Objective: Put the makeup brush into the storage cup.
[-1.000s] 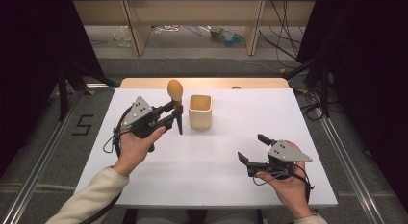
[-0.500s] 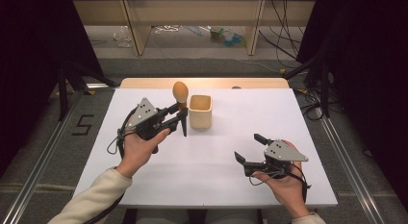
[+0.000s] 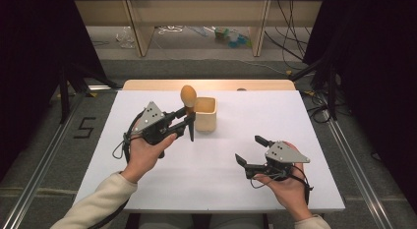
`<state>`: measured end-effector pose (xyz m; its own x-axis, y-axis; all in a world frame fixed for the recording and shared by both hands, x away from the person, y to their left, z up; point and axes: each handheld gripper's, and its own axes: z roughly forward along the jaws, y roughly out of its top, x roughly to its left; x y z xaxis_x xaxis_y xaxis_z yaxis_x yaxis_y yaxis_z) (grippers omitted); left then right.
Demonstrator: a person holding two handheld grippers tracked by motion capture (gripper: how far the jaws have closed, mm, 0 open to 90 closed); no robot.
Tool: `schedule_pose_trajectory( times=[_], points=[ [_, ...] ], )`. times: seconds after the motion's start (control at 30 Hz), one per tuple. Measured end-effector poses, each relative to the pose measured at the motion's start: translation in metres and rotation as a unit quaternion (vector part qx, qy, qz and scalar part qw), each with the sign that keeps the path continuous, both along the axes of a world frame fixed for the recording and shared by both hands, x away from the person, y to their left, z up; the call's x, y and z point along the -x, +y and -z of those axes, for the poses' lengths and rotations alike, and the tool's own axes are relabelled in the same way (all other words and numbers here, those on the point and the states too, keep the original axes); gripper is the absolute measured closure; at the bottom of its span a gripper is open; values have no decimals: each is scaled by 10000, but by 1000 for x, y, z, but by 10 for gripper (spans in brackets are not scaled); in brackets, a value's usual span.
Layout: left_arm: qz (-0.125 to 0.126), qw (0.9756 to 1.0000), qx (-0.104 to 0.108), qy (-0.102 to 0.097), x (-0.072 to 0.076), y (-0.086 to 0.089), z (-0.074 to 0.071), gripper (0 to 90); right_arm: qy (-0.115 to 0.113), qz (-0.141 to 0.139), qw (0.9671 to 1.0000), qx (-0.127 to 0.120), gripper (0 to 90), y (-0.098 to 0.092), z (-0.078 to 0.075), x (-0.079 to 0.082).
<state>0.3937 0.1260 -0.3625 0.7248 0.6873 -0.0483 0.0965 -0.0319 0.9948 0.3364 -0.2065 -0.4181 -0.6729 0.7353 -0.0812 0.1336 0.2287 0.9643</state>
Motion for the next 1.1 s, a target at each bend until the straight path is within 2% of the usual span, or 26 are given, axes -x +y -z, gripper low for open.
schedule_pose_trajectory(
  times=[0.57,0.63,0.67,0.7,1.1],
  points=[
    [-48,9999,47,-109,-13,-6,-3,660,55,-13,10000,10,144,-2,-1,1],
    [-60,9999,72,-103,-14,-6,-4,660,150,-16,9999,-14,144,-1,-1,2],
    [-58,9999,75,-105,-14,-6,-4,660,147,-16,9999,-13,144,-2,-1,2],
    [-68,9999,83,-112,-15,-6,-4,660,49,-8,10000,10,144,-2,-1,1],
    [-64,9998,96,-160,-23,-9,-5,660,38,-2,10000,19,144,-2,-1,1]
  ],
)
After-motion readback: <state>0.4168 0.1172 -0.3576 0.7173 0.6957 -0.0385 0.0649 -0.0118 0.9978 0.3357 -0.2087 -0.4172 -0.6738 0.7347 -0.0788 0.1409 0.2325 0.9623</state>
